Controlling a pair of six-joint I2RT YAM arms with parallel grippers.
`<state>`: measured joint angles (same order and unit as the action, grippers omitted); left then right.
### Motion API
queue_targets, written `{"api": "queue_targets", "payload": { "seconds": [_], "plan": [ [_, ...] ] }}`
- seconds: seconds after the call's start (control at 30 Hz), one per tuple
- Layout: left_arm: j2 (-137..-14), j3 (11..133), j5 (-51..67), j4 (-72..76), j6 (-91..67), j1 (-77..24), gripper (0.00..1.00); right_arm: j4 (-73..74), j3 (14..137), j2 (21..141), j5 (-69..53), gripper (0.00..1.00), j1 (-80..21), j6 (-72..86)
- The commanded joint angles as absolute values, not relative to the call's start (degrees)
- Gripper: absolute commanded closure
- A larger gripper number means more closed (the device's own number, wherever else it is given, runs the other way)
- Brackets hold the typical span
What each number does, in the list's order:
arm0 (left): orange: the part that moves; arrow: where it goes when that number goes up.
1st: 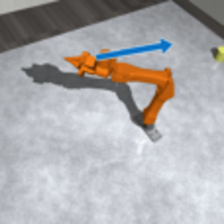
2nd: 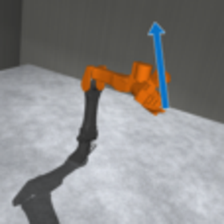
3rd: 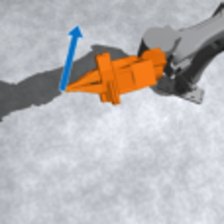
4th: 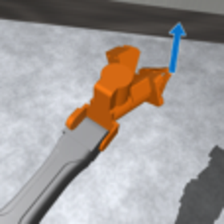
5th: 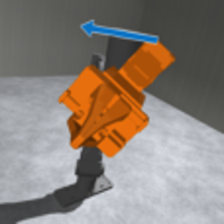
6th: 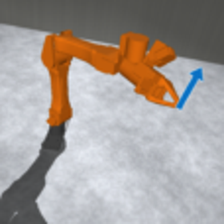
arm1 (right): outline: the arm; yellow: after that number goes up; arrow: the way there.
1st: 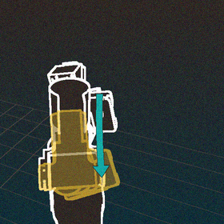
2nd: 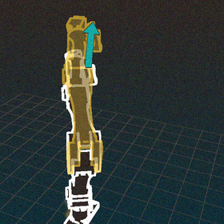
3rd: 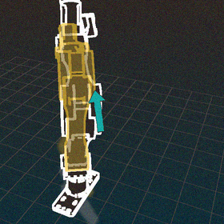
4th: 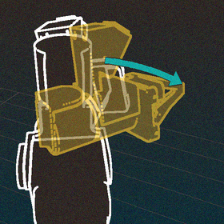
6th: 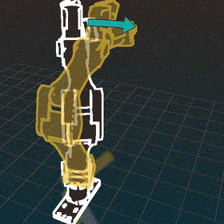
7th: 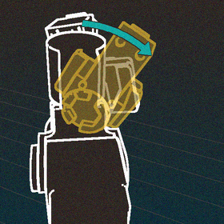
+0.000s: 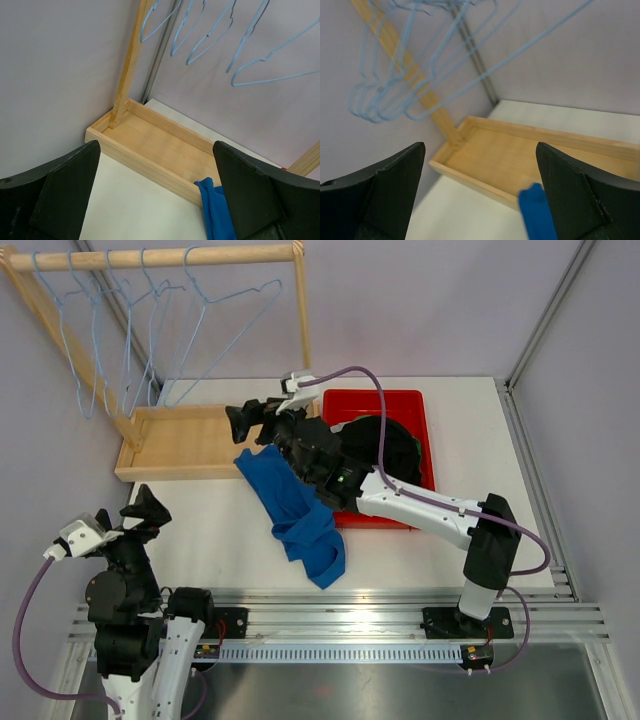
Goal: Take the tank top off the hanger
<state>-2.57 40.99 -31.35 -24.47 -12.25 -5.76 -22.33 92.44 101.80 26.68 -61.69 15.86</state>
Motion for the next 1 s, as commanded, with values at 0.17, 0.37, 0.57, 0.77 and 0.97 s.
{"api": "queue_targets", "payload": {
  "seconds": [0.17,0.37,0.57,0.77,0.97],
  "plan": [
    [-2.02,41.57,-30.5,-23.2,-11.69,-6.33,0.01,-6.36,85.26,97.74,42.8,0.01,-67.94,-4.49],
    [-2.99,41.75,-29.18,-23.55,-11.51,-6.42,0.01,2.43,77.88,94.92,41.05,0.0,-67.94,1.13],
    [-4.83,42.36,-26.72,-23.64,-11.34,-6.42,0.01,6.94,76.21,97.02,31.31,0.0,-66.1,6.67],
    [-5.36,42.28,-22.95,-23.12,-10.81,-6.42,0.01,5.8,72.51,99.58,21.56,0.01,-62.67,11.16],
    [-6.06,41.75,-12.4,-21.01,-9.14,-6.42,0.01,7.64,73.3,104.76,16.09,0.0,-61.61,12.21]
  ]
}}
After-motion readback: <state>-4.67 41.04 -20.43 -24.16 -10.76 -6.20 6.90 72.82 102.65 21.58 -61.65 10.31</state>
